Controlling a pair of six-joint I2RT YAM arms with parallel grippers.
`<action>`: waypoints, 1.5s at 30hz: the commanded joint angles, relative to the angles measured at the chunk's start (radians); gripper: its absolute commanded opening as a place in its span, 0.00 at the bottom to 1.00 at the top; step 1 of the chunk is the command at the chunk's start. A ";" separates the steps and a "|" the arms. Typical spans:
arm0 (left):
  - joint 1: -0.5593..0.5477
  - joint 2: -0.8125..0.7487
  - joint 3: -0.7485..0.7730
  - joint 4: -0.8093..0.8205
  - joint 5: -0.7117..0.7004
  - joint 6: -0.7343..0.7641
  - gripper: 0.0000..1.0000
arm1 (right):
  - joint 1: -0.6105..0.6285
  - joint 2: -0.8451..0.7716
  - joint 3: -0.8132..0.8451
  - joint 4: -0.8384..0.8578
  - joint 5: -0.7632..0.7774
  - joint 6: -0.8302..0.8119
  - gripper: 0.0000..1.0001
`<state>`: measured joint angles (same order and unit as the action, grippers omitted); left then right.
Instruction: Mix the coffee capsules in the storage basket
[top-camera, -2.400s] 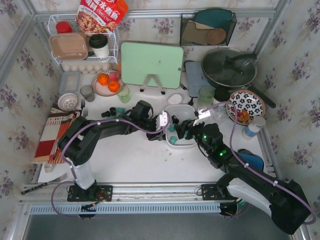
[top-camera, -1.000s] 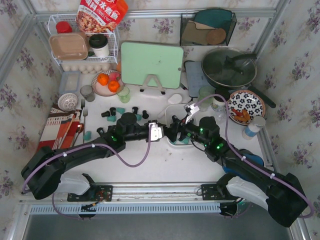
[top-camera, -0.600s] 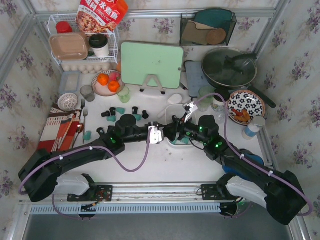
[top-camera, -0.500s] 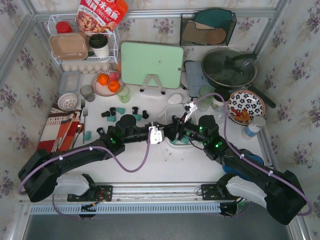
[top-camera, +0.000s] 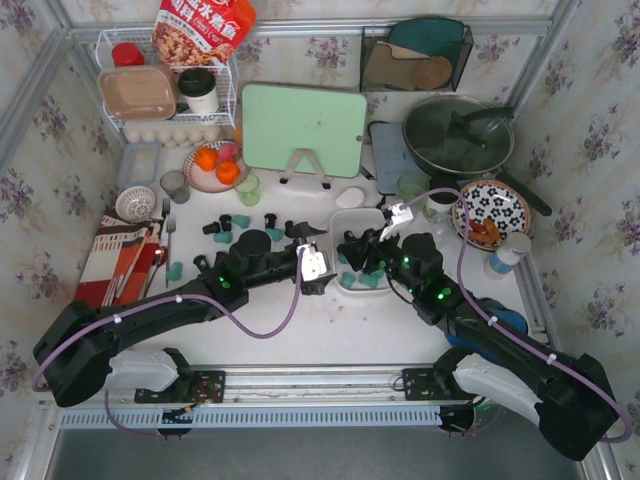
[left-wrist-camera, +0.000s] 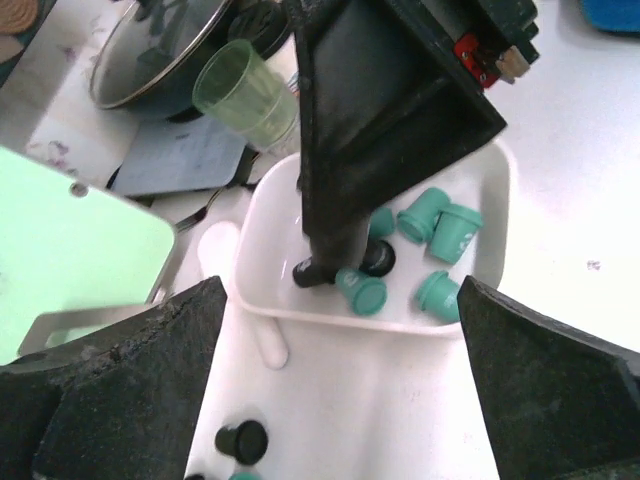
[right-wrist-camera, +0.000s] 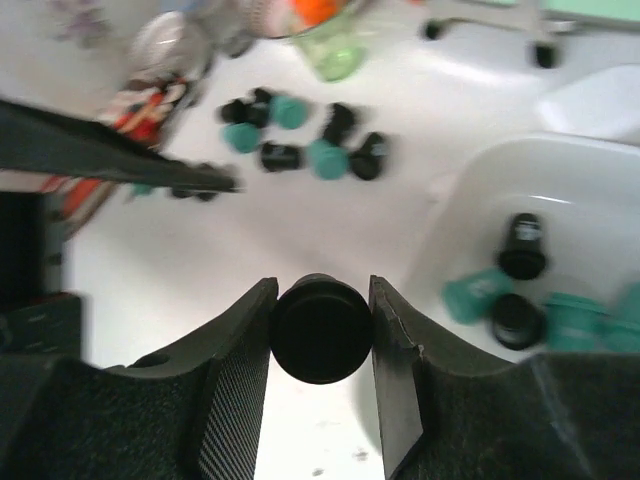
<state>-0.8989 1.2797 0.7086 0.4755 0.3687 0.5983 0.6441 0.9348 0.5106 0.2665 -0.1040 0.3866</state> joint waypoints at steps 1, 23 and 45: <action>0.001 -0.033 -0.015 -0.019 -0.151 -0.081 0.99 | 0.000 0.006 -0.015 -0.048 0.315 -0.125 0.30; 0.330 0.313 0.353 -0.793 -0.636 -0.945 0.91 | -0.001 -0.030 -0.230 0.214 0.558 -0.100 1.00; 0.449 0.671 0.636 -0.838 -0.280 -0.759 0.68 | -0.001 -0.122 -0.279 0.275 0.385 -0.120 0.94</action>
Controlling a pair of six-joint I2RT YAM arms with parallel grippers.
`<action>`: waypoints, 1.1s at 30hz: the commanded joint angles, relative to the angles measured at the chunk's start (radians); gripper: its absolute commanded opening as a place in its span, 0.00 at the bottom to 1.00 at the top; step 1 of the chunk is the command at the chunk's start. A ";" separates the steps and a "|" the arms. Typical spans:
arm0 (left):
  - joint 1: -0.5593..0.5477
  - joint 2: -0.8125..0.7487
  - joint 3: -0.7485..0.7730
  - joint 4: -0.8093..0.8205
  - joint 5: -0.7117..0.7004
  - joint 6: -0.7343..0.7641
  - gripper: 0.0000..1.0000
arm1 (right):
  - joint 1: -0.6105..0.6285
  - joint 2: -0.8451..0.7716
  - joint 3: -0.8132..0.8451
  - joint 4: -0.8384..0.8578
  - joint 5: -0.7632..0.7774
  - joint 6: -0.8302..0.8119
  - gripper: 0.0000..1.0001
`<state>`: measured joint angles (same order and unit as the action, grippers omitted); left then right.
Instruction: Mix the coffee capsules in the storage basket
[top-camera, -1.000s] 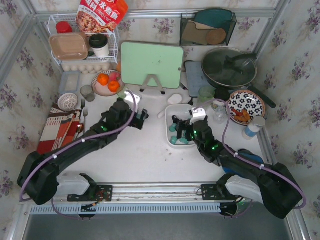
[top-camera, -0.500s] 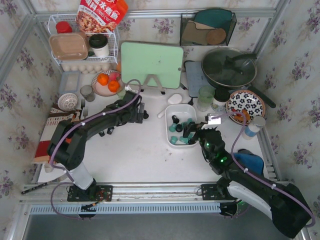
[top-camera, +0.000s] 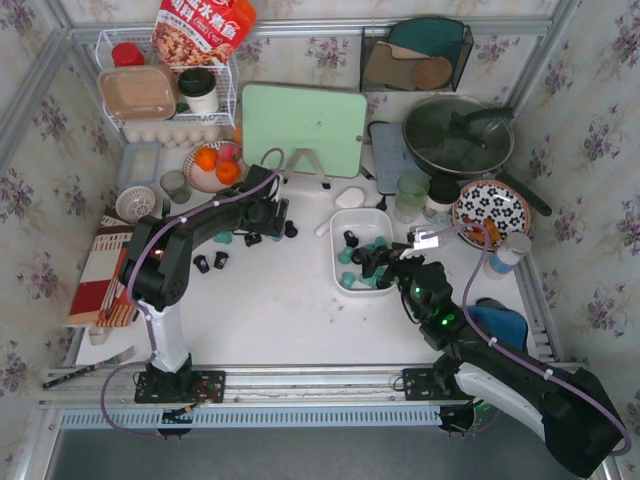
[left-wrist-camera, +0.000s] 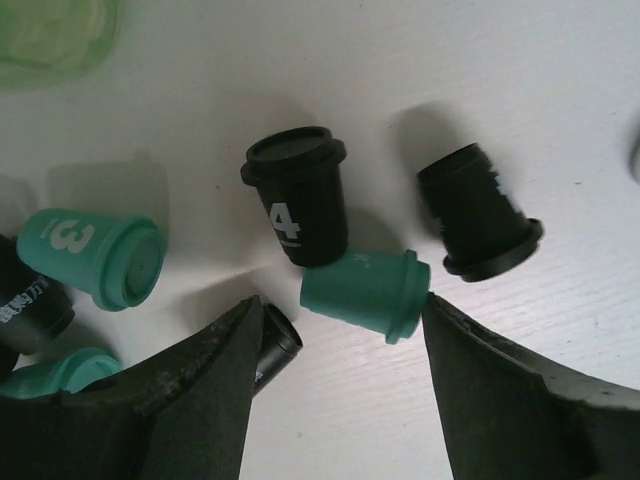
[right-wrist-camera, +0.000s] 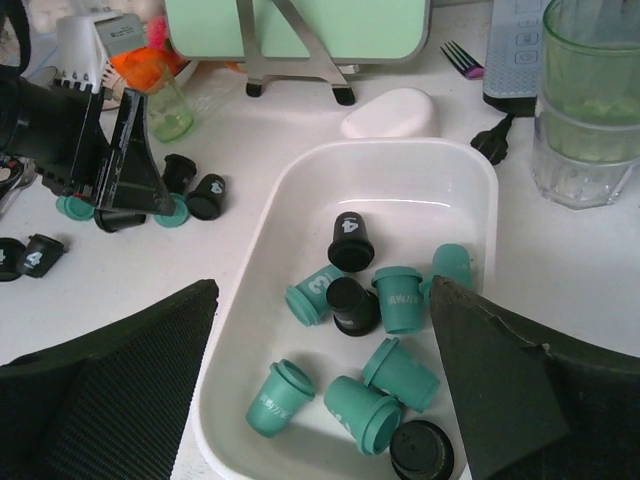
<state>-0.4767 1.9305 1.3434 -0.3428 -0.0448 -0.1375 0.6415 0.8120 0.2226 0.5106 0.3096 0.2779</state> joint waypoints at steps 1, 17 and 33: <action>0.032 0.025 0.000 -0.013 0.162 -0.024 0.67 | 0.001 0.003 0.008 0.032 -0.031 -0.011 0.94; 0.027 0.046 -0.007 0.008 0.201 0.006 0.36 | 0.001 0.036 0.020 0.032 -0.063 -0.011 0.92; -0.356 -0.498 -0.583 0.699 0.249 0.574 0.37 | 0.001 0.076 0.201 -0.176 -0.304 0.052 0.88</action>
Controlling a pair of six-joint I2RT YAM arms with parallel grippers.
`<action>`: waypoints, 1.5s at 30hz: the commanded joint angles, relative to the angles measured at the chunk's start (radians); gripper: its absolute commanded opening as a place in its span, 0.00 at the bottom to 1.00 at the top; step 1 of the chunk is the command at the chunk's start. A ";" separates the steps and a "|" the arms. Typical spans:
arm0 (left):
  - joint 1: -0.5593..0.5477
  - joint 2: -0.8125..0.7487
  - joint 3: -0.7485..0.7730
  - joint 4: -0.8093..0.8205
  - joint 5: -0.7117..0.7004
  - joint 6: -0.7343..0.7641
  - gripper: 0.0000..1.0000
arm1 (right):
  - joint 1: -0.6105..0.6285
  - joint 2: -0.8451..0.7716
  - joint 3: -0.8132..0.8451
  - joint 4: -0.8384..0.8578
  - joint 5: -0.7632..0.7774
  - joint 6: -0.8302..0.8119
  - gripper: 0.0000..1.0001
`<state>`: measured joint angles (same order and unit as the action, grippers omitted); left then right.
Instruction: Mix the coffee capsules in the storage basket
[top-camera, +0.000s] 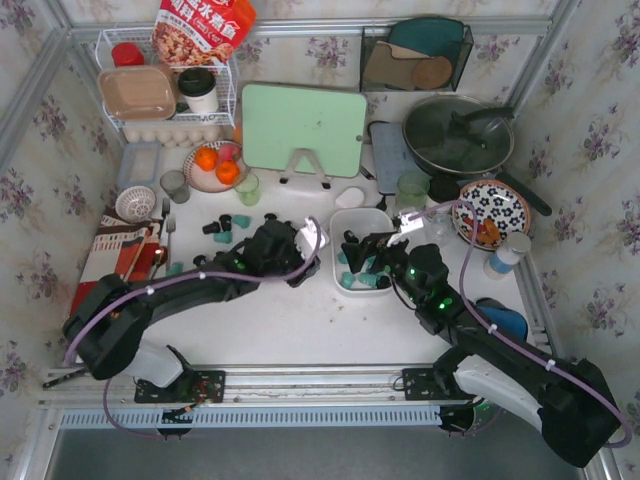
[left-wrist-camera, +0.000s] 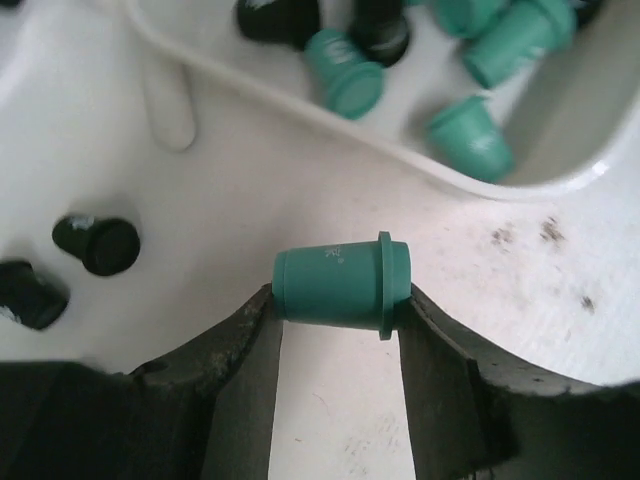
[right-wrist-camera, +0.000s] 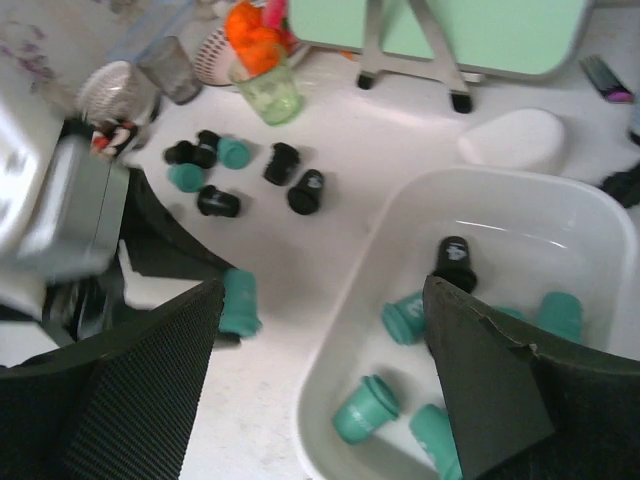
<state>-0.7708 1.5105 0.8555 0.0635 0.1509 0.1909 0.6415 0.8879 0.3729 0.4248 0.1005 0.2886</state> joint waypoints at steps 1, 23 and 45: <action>-0.074 -0.088 -0.114 0.336 0.084 0.270 0.37 | 0.001 0.004 0.060 -0.101 -0.130 0.055 0.87; -0.200 -0.148 -0.111 0.430 0.098 0.422 0.38 | 0.001 0.150 0.086 -0.047 -0.396 0.081 0.62; -0.214 -0.129 -0.089 0.423 -0.006 0.381 0.75 | 0.000 0.098 0.073 -0.101 -0.163 0.062 0.30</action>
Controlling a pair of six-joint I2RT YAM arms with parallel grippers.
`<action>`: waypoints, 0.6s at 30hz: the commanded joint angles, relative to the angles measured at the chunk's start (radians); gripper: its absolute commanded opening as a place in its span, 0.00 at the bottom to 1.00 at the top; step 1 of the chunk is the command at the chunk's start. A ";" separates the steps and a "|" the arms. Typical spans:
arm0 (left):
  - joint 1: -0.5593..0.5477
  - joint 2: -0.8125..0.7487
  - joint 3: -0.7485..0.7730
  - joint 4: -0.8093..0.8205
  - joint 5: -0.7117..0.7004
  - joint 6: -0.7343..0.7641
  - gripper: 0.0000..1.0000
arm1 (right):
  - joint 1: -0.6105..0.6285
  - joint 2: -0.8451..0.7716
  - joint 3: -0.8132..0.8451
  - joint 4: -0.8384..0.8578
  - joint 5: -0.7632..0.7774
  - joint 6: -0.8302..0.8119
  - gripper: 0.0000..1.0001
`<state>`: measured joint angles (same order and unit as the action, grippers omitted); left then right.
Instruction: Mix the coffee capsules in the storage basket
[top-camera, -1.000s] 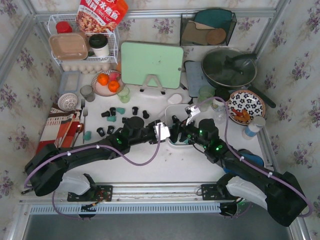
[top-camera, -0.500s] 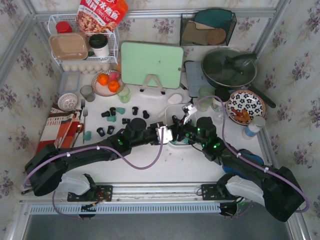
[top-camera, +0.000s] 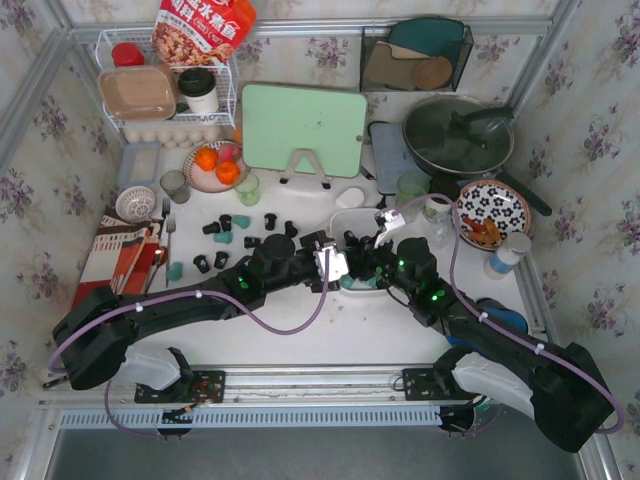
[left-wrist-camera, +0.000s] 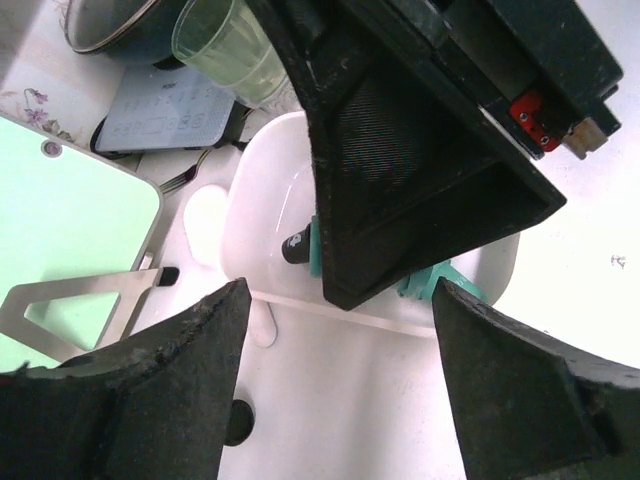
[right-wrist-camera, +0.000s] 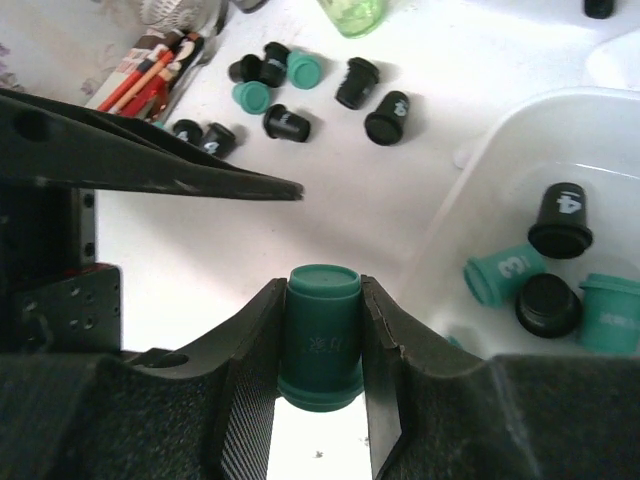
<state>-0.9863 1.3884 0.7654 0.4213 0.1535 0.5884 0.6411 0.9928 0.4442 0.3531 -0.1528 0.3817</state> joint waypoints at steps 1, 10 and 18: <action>0.001 -0.011 -0.003 0.065 -0.012 -0.015 0.76 | 0.001 -0.009 0.000 -0.036 0.121 -0.039 0.30; 0.024 -0.045 -0.031 -0.033 -0.329 -0.159 0.99 | 0.000 0.076 -0.031 -0.056 0.433 -0.096 0.46; 0.197 -0.106 -0.023 -0.395 -0.601 -0.631 0.99 | 0.001 0.126 -0.025 -0.026 0.411 -0.095 0.80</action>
<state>-0.8738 1.3109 0.7338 0.2565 -0.2687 0.2768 0.6403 1.1316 0.4191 0.2813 0.2256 0.3000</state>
